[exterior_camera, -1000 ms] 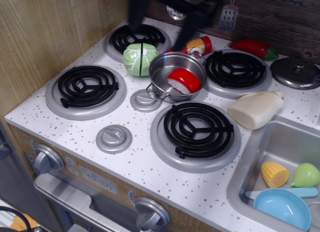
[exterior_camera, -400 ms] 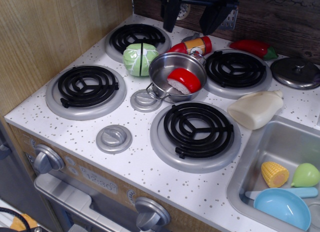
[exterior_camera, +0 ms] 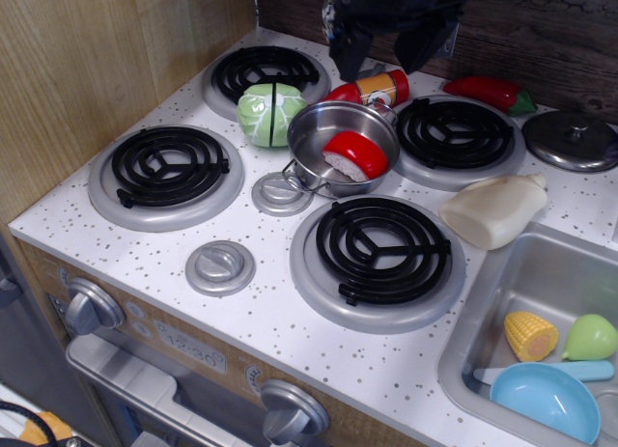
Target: Take sushi out of pan
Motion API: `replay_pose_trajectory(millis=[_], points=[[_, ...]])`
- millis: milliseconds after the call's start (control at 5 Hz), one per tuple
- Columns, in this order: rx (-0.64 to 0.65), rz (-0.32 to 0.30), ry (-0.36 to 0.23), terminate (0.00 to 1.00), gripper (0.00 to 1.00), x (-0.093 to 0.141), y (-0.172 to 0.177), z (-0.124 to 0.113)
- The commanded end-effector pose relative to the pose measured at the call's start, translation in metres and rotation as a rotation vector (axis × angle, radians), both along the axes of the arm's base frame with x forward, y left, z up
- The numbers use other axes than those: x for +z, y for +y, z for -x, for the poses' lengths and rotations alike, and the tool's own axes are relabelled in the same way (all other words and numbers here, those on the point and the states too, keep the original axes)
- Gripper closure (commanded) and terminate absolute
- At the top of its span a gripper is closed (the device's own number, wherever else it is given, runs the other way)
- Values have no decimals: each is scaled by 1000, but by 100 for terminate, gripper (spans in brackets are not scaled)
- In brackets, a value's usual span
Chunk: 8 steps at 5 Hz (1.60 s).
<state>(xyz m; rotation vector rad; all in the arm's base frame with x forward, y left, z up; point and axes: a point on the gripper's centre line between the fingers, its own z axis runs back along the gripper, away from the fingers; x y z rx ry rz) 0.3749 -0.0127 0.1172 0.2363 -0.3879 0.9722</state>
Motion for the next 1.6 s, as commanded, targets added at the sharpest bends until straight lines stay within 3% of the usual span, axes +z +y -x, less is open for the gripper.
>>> replay_pose_trajectory(millis=[0,200,600,1200,1400], points=[[101,26,-114,0,0,-25,-9,-18],[115,26,-150,0,0,-48,-2,-24],[136,10,-169,0,0,-68,17,-25],[107,46,-148,0,0,-87,34,-50],[98,36,-137,0,100,-87,34,-50]])
